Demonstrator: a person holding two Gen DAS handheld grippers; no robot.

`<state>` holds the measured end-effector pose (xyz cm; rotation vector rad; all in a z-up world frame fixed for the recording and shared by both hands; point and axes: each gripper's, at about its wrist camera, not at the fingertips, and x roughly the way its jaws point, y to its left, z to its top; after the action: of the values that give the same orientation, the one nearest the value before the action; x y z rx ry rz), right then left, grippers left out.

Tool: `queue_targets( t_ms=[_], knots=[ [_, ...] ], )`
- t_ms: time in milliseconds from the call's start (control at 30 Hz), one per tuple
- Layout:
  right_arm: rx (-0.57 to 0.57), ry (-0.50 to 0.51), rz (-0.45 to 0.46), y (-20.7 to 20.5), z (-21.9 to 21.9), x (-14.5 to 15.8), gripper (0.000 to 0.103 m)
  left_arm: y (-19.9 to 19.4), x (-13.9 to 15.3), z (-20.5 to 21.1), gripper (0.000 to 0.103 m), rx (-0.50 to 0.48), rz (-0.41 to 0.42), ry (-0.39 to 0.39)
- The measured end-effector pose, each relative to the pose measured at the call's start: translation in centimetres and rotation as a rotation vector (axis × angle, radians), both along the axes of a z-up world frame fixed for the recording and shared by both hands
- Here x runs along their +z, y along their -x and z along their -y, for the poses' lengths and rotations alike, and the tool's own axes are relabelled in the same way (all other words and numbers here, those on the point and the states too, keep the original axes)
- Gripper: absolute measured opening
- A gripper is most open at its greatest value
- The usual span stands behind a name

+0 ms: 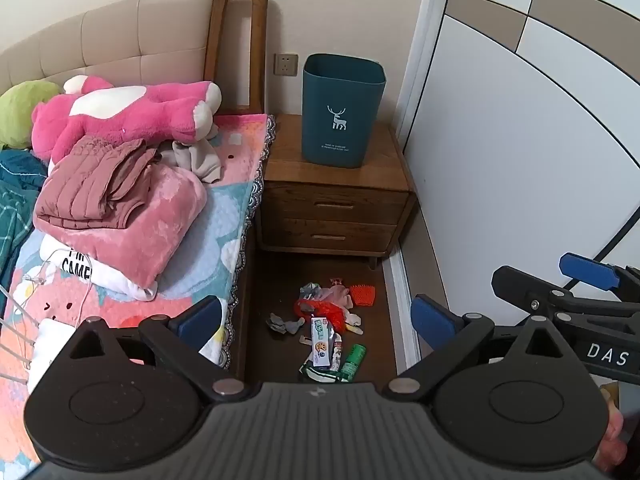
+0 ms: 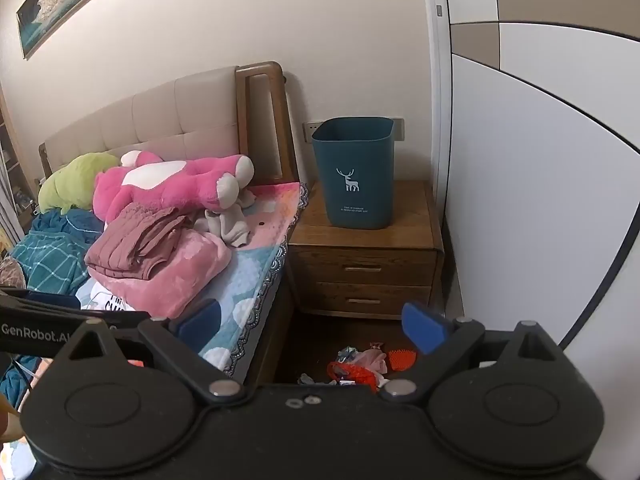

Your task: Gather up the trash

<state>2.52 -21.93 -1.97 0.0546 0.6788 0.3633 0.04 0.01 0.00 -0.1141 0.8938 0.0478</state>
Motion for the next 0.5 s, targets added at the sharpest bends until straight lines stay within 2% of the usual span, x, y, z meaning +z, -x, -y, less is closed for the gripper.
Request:
queue_targets(
  t_ms=[500],
  knots=[
    [0.035,-0.004,0.032,-0.15,-0.28,0.22,0.097,0.15,-0.39,0.02,0.102,0.022,0.034,-0.004]
  ],
)
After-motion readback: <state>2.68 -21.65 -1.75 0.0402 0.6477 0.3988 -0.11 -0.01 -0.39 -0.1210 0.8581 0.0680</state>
